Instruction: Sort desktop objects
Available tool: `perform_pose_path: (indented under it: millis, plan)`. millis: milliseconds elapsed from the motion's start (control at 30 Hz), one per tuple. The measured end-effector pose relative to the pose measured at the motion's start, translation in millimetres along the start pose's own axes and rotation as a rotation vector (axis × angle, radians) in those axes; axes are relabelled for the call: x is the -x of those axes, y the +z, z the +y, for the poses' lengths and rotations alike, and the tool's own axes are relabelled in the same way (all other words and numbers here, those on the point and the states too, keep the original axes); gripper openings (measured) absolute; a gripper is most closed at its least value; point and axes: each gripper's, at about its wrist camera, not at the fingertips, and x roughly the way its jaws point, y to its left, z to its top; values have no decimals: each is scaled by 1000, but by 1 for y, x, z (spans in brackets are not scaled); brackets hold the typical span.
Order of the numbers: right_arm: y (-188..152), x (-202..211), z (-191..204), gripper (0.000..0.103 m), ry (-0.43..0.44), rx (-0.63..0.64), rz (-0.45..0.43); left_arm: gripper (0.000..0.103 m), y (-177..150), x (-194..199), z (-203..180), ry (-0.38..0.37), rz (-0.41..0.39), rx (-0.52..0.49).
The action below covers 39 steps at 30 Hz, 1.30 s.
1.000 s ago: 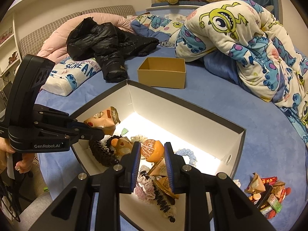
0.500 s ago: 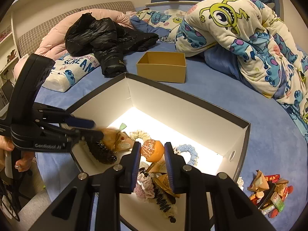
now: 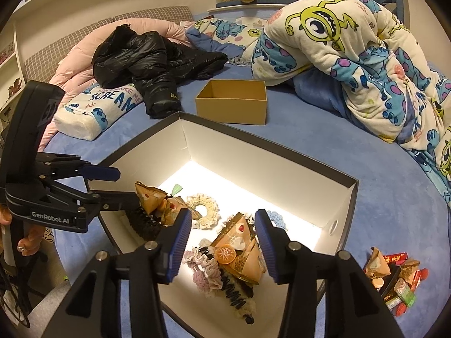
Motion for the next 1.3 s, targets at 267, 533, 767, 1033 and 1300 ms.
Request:
perform_pose_path:
  millis: [267,533,767,1033,1300]
  plan:
    - [0,12,4,56,13,11,0,75,-6,17,-3,58,15,0]
    - [-13,41,-8,56,-2,4,-23,78,-5,30,-48,28,4,-44]
    - [-41,71,-53,56,-44,-50,-32,78,0,22,-136,-43,-9,-171]
    - [-85,108,-127,56,-126,-123,-22,78,6,-3,-234,-147,7,-289]
    - [-124,121,-193,56,-181,-183,2,78,9,-43,-299,-205,47,-353]
